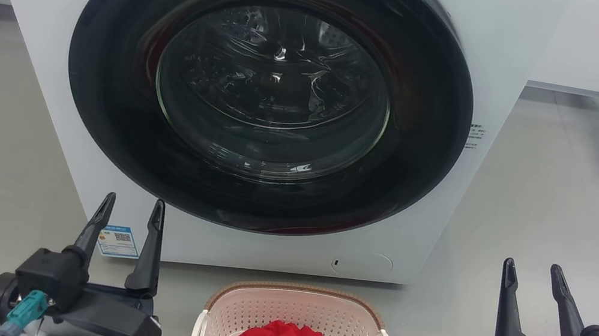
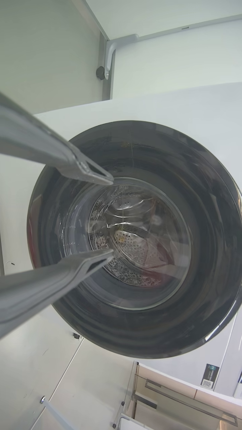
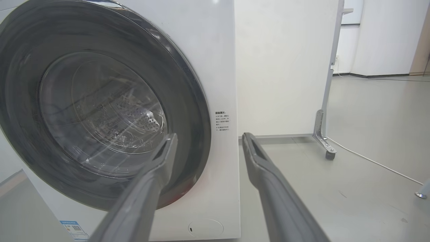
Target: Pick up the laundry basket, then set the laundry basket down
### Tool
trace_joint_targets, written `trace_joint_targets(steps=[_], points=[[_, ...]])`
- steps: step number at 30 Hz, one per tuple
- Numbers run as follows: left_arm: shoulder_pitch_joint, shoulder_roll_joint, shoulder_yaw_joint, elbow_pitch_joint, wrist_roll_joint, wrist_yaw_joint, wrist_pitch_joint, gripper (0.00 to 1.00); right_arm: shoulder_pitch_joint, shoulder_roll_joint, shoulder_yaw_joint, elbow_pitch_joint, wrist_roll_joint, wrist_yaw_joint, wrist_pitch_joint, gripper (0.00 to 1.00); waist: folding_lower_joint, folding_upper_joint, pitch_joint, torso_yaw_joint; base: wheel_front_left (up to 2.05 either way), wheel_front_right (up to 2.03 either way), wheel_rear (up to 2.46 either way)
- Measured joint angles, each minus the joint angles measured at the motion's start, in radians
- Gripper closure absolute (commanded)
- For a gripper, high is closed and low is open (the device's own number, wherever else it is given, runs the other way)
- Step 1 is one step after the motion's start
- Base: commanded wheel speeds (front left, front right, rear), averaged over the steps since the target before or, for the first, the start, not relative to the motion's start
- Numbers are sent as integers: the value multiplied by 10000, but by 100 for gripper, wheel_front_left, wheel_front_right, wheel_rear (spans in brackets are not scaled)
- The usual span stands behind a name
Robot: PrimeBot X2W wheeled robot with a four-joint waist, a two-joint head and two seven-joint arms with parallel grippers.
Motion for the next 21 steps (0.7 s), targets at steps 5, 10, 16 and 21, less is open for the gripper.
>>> trace_joint_targets(steps=[5, 10, 16, 21], points=[[0, -2, -130, -21, 502, 105, 0, 0, 3, -40, 77, -6, -477, -90, -161, 0, 0, 1, -4, 2, 0, 0, 0], [1, -6, -167, -21, 709, 188, 75, 0, 11, -56, 142, -10, -662, -161, -245, 0, 0, 0, -5, 11, 0, 0, 0], [14, -29, -63, 10, 698, 188, 263, 0, 13, -56, 102, 31, -642, -161, -245, 0, 0, 0, -2, 16, 0, 0, 0], [44, -46, 71, 71, 679, 190, 449, 0, 16, -56, 84, 100, -635, -161, -245, 0, 0, 1, -6, 19, 0, 0, 0]])
